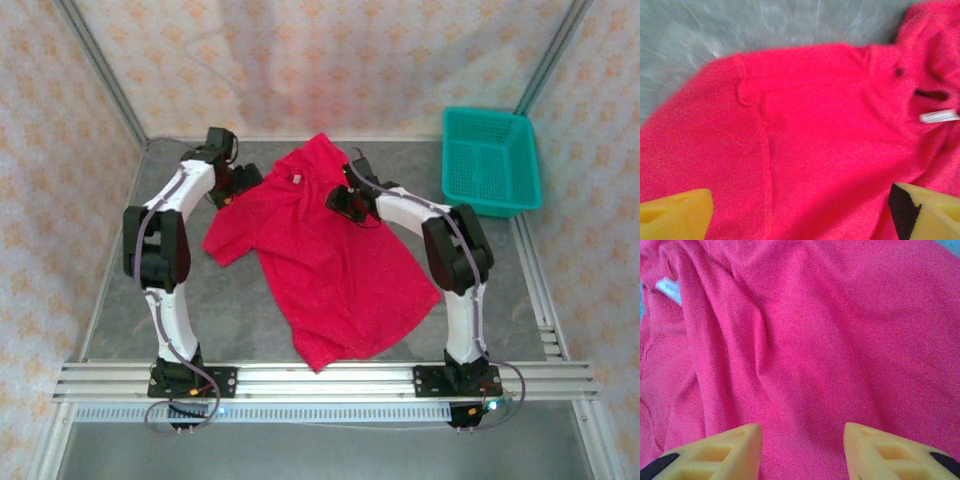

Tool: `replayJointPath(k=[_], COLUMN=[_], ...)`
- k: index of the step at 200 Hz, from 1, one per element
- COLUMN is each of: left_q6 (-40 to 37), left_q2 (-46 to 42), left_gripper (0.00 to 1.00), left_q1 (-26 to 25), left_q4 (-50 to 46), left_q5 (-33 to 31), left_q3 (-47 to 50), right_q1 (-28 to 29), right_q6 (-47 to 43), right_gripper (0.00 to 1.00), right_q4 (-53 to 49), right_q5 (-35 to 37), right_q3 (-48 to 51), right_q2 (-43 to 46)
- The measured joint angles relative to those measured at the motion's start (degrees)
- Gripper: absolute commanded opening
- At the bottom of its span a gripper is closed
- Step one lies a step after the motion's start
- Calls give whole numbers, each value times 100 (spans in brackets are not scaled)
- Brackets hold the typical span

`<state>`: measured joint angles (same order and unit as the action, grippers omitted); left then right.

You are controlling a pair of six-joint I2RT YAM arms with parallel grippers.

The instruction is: Fold the inside-out t-shirt

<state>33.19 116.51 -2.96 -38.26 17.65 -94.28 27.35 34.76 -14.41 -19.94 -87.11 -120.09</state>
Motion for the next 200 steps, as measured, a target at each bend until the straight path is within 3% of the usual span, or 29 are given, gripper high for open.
replayJointPath(k=[28,62,106,144,171,200], left_q6=[251,348,575,616,400,138], left_q2=[568,791,1198,1773,1810,1591], left_gripper=[90,89,83,82,83,82], left_q1=[-33,103,723,612,170,-232], left_q4=[236,278,118,-363,-782,-905], left_q5=[334,240,-271,-776,-1108,-1169], left_q3=[28,-94,-739,-1902,-2555,-2708], right_q1=[-166,-442,-586,-42,-24,-363], right_q6=[-13,9,186,457,280,-109], right_gripper=[46,46,42,53,59,59], right_q4=[-120,-151,286,136,-376,-627], right_q5=[-74,-61,282,546,584,667], right_q3=[-573,-627,1049,1917,1303,-378], right_q2=[-533,-737,310,1106,1119,662])
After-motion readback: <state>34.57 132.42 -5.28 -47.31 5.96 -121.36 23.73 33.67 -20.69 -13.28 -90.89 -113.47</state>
